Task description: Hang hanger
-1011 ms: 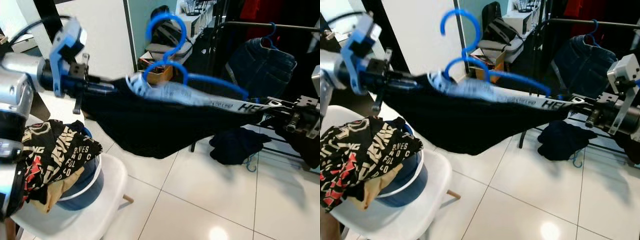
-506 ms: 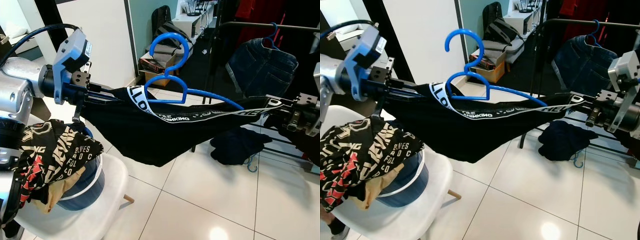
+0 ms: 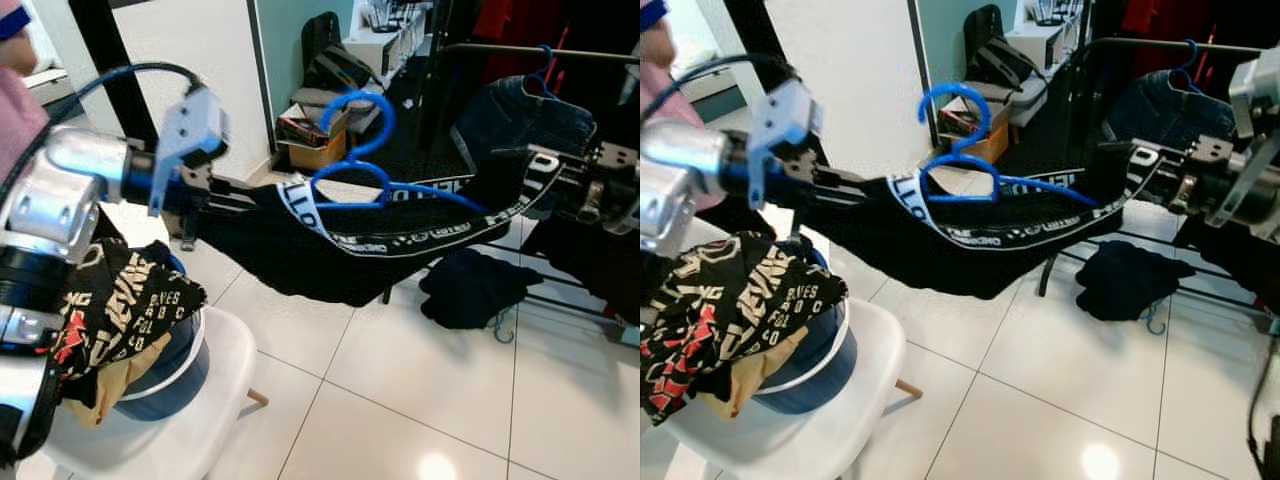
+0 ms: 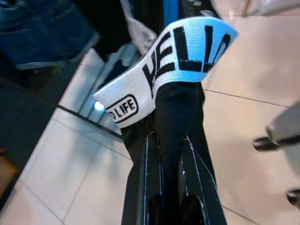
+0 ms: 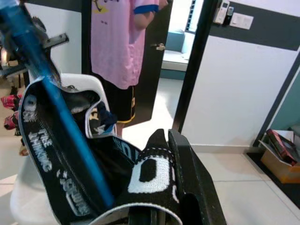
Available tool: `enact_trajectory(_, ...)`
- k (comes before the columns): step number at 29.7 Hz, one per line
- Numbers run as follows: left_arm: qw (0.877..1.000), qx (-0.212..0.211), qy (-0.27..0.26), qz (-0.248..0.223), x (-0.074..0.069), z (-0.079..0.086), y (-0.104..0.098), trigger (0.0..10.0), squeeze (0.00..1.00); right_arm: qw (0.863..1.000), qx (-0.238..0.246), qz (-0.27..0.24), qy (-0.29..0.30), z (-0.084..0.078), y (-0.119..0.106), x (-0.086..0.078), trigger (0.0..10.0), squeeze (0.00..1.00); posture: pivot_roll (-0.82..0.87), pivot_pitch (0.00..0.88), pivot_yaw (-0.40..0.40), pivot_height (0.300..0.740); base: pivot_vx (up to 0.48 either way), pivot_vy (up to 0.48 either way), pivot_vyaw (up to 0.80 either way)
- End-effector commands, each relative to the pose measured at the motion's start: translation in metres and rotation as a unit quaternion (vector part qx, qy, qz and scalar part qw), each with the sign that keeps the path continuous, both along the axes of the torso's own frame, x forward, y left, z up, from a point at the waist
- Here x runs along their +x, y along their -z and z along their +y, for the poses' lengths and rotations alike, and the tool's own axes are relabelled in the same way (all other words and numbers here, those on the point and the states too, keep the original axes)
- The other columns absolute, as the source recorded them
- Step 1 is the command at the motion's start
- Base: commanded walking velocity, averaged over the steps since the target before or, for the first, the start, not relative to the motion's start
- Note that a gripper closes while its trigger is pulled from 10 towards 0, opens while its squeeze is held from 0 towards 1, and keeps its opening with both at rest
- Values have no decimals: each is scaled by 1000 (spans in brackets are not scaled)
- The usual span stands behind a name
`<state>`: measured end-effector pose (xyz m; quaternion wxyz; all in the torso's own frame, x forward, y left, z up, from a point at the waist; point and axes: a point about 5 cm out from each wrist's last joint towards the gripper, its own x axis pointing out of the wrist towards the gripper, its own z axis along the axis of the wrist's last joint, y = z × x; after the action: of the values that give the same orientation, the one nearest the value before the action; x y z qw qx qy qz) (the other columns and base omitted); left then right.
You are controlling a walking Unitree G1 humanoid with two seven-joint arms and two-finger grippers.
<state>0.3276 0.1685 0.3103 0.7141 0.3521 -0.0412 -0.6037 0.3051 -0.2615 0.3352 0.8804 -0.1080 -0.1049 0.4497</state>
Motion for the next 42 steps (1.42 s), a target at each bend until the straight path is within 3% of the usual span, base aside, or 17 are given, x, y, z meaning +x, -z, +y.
enact_trajectory(1,999,33,7,16,-3,-1,9,10000,0,1000,-3,-18,-5,5,-7,3,0,0,-81,0,57,740,0,0,0)
enact_trajectory(11,1000,15,-8,11,1,-7,15,10000,0,1000,-2,-4,-13,14,-5,10,0,0,-85,0,54,740,0,0,0)
enact_trajectory(13,999,-1,-31,5,6,-3,11,10000,0,1000,-19,11,-13,12,2,9,0,0,-85,0,54,740,0,0,0)
enact_trajectory(17,994,-18,-109,-5,12,35,-4,10000,0,995,-75,49,40,-11,23,7,0,0,-86,0,53,740,0,0,0)
enact_trajectory(22,992,-16,-124,-4,12,45,-7,10000,0,992,-91,60,58,-20,28,5,0,0,-86,0,53,740,0,0,0)
enact_trajectory(23,990,-4,-144,7,10,59,-9,10000,0,990,-100,67,72,-27,31,3,0,0,-82,0,52,740,0,0,0)
enact_trajectory(24,990,-4,-144,7,10,59,-9,10000,0,990,-100,67,72,-27,31,3,0,0,-82,0,52,740,0,0,0)
enact_trajectory(25,988,35,-147,37,4,73,-2,10000,0,989,-99,68,86,-34,31,2,0,0,-81,0,55,740,0,0,0)
enact_trajectory(26,988,35,-147,37,4,73,-2,10000,0,989,-99,68,86,-34,31,2,0,0,-81,0,55,740,0,0,0)
enact_trajectory(29,981,106,-126,103,-9,87,15,10000,0,989,-94,61,100,-39,28,3,0,0,-80,0,54,740,0,0,0)
enact_trajectory(30,974,145,-108,138,-16,88,28,10000,0,989,-91,55,105,-39,25,4,0,0,-82,0,56,740,0,0,0)
enact_trajectory(34,963,191,-97,166,-19,86,47,10000,0,989,-87,43,111,-39,19,8,0,0,-79,0,52,740,0,0,0)
enact_trajectory(37,960,202,-96,169,-19,85,52,10000,0,989,-86,38,113,-39,17,9,0,0,-80,0,52,740,0,0,0)
enact_trajectory(39,968,180,-85,151,-14,73,55,10000,0,989,-83,32,114,-36,16,12,0,0,-83,0,52,740,0,0,0)
enact_trajectory(40,978,144,-74,131,-9,59,55,10000,0,989,-81,30,117,-32,17,15,1922,0,-84,0,53,740,0,0,0)
enact_trajectory(41,978,144,-74,131,-9,59,55,10000,0,989,-81,30,117,-32,17,15,1922,0,-84,0,53,740,0,0,0)
enact_trajectory(42,986,97,-62,119,-5,45,54,10000,0,991,-72,35,107,-27,20,17,10000,0,-87,0,55,740,0,0,0)
